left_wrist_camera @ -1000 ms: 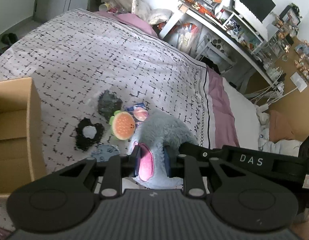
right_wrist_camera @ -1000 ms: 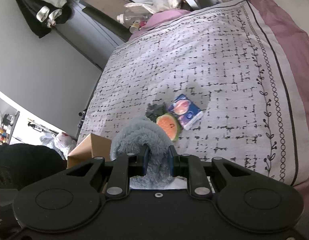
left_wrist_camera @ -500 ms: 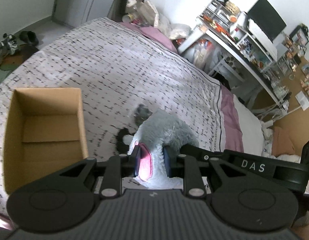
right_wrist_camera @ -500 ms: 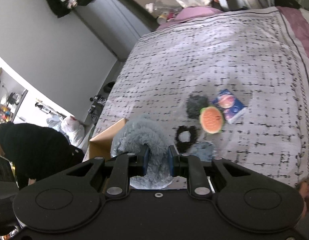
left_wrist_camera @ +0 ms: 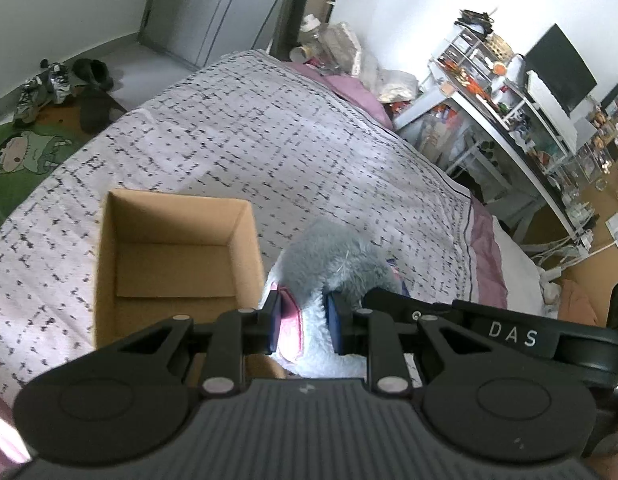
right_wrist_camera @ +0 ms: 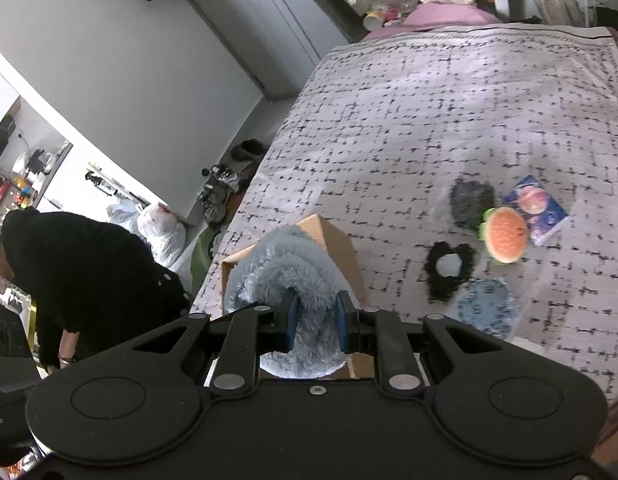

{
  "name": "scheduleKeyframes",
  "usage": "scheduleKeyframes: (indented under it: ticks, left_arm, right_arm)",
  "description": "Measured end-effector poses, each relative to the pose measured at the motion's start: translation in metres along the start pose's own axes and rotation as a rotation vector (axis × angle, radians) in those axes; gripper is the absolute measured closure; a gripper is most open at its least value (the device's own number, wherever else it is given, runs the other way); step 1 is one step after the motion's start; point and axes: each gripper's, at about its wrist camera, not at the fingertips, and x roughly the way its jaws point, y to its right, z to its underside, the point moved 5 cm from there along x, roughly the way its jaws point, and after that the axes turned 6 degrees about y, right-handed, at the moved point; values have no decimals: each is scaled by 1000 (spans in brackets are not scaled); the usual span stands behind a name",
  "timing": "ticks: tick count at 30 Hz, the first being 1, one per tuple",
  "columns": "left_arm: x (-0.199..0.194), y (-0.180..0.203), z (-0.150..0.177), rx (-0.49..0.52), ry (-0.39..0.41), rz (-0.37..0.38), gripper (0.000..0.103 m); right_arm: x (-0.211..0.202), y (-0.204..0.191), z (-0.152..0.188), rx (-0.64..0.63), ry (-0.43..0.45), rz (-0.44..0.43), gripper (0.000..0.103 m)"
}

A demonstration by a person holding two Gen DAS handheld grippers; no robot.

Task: Organize soft objects
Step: 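Lift the light-blue plush with both grippers and carry it over the box, then open both grippers to drop the light-blue plush into the box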

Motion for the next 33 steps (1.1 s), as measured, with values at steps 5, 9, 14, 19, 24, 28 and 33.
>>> scheduleKeyframes:
  ticks: [5,9,14,19,24,28,33]
  left_arm:
    - [-1,-23,-5,-12,-10,-26,80]
    - [2,-43,-6,-34,-25,-47,80]
    - [10,-64,-4,-56,-50,-78,80]
    - [17,-82,2,-68,-86,-107,80]
    - [26,-97,11,-73,-130,-137,80]
    - [30,-108,16,-89,-148,-152,80]
    - [35,-116,20,-94,-179,-173,80]
  right_arm:
    - [20,-15,6,-6,-34,-10,83]
    - [36,-23,12,-12,-68,-13,83]
    - [57,-28,21,-14,-117,-15,83]
    - [75,-28,32,-3,-165,-15,83]
    - [93,-27,47,10,-214,-13,83]
    - [102,-25,56,24,-241,-12,83]
    - [109,-22,65,44,-281,-3,79]
